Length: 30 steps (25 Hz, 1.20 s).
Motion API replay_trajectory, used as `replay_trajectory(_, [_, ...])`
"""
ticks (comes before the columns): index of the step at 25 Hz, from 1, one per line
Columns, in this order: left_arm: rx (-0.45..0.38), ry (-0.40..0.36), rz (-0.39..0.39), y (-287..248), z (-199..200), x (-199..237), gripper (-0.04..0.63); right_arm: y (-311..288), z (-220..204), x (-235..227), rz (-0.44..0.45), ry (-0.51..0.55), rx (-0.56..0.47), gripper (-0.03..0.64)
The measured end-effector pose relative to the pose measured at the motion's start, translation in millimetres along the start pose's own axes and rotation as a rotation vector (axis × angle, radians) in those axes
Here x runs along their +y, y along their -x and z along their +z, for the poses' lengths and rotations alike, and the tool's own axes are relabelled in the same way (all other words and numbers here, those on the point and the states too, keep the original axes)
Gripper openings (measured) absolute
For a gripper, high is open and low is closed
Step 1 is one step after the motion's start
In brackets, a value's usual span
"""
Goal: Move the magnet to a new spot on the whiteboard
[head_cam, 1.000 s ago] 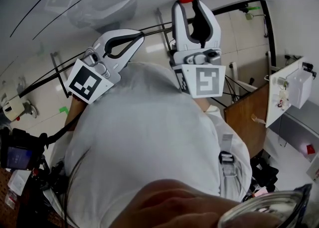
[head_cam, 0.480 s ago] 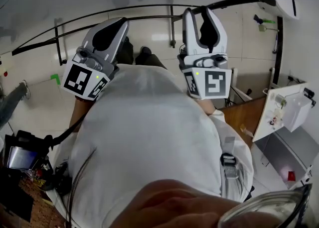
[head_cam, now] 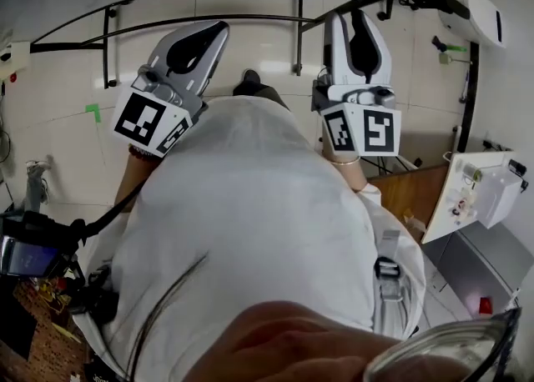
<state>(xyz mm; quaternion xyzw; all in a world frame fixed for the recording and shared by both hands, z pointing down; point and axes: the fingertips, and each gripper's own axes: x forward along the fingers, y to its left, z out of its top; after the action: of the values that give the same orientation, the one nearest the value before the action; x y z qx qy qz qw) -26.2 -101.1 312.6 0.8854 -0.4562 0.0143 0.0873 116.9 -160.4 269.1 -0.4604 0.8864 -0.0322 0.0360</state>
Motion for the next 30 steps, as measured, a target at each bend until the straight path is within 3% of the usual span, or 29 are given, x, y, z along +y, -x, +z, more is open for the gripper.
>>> replay_trajectory(3, [-0.011, 0.003, -0.008, 24.5, -8.5, -9.3, 0.006, 19.6, -6.8, 17.9, -0.023, 0.001, 0.010, 0.124])
replay_trajectory(8, [-0.038, 0.006, 0.063, 95.6, -9.7, -32.5, 0.006, 68.6, 1.3, 68.4, 0.020, 0.015, -0.001, 0.123])
replay_trajectory(12, [0.014, -0.064, 0.065, 141.1, -34.3, -52.0, 0.006, 104.6, -12.9, 117.7, 0.069, -0.023, 0.044, 0.123])
replay_trajectory(18, [0.037, -0.004, 0.016, 190.3, -78.1, -79.8, 0.006, 181.0, -46.6, 140.0, -0.058, -0.044, 0.109, 0.110])
replay_trajectory(23, [0.063, -0.010, -0.030, 186.4, -85.6, -94.7, 0.006, 209.9, -47.8, 130.2, -0.127, -0.049, 0.114, 0.109])
replay_trajectory(27, [0.052, -0.023, -0.064, 183.3, -80.1, -100.2, 0.006, 201.4, -39.5, 152.7, -0.013, -0.055, 0.065, 0.100])
replay_trajectory(30, [0.065, -0.037, -0.047, 184.9, -83.5, -93.8, 0.006, 190.6, -41.2, 172.4, 0.074, -0.068, 0.043, 0.095])
